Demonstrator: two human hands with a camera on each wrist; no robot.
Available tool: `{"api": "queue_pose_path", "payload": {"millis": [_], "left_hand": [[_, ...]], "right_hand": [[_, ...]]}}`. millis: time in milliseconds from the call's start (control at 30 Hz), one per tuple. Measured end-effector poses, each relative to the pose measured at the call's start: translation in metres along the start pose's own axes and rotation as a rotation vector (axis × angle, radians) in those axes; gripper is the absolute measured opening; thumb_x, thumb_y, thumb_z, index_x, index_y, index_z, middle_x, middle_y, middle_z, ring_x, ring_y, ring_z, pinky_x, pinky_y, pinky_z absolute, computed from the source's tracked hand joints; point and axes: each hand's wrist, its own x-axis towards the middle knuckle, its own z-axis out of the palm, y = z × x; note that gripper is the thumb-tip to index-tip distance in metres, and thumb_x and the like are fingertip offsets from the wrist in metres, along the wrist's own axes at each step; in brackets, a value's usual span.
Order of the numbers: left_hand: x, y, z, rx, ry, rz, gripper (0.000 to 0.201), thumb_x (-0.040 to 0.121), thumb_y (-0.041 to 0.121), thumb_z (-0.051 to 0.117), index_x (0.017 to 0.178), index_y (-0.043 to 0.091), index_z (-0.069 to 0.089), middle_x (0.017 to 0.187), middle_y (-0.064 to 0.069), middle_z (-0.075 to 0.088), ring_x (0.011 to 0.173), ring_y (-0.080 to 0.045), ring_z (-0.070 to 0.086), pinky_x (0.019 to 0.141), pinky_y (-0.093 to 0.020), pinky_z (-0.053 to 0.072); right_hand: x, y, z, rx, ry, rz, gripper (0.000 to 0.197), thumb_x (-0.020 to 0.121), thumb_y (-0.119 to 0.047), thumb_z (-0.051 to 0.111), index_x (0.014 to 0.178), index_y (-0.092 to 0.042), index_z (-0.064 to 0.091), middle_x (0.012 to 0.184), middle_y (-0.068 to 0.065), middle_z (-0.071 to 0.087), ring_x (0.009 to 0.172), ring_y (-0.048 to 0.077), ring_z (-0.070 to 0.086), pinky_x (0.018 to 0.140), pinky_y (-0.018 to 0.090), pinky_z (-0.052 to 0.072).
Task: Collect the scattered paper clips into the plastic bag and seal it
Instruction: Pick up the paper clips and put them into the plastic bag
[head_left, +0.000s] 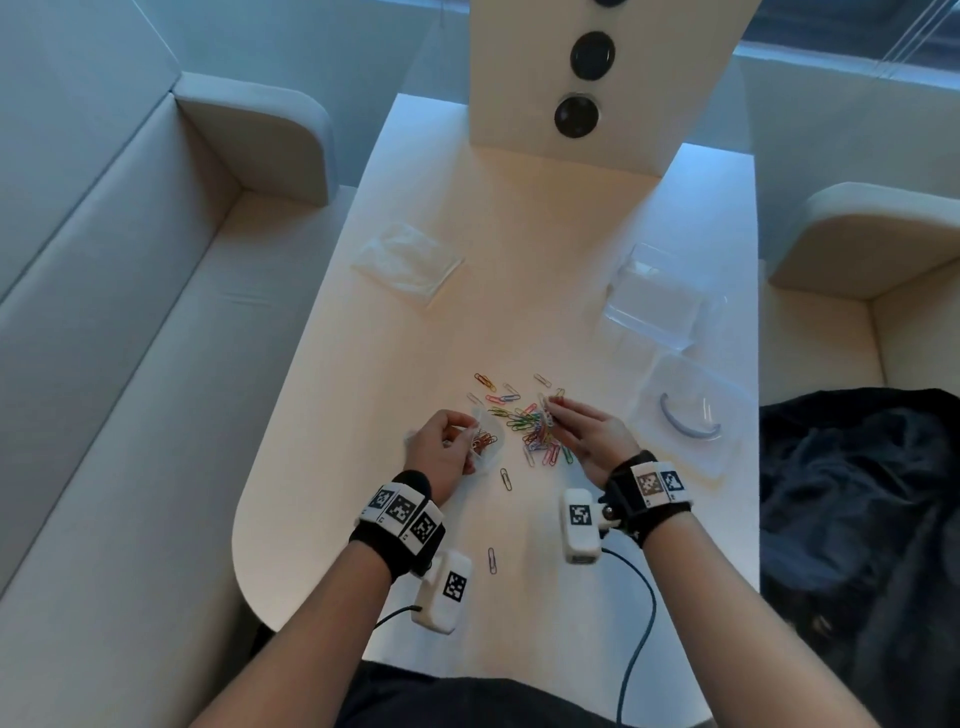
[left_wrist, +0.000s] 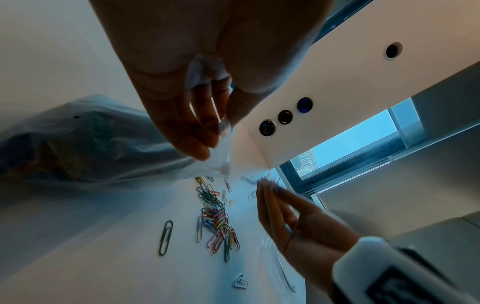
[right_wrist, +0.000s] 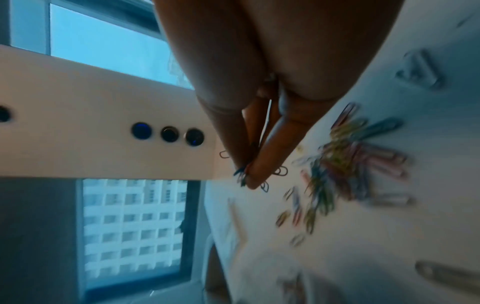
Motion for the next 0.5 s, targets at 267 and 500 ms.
{"api": "queue_pose_path", "payload": {"millis": [267, 500], "left_hand": [[-0.003, -0.002, 0.007, -0.006, -0.048, 0.026, 0.009, 0.097, 0.011, 0.055, 0.092, 0.017, 0.061, 0.074, -0.01, 0.059, 0.064, -0.023, 0.058, 0.068, -0.038, 0.056], [-0.008, -0.001, 0.004, 0.0, -0.049, 0.046, 0.013, 0.097, 0.008, 0.052, 0.093, 0.017, 0.06, 0.072, -0.008, 0.059, 0.063, -0.024, 0.058, 0.069, -0.041, 0.056]], "right_hand": [[-0.022, 0.026, 0.052, -0.985, -0.065, -0.214, 0.016, 0.082, -0.016, 0.075, 0.096, -0.009, 0.076, 0.09, 0.006, 0.075, 0.081, 0.015, 0.071, 0.078, 0.028, 0.059], [-0.04, 0.019, 0.076, -1.45, -0.078, -0.368, 0.032, 0.09, 0.0, 0.053, 0.113, -0.012, 0.07, 0.118, 0.007, 0.068, 0.111, 0.022, 0.062, 0.098, 0.032, 0.049]]}}
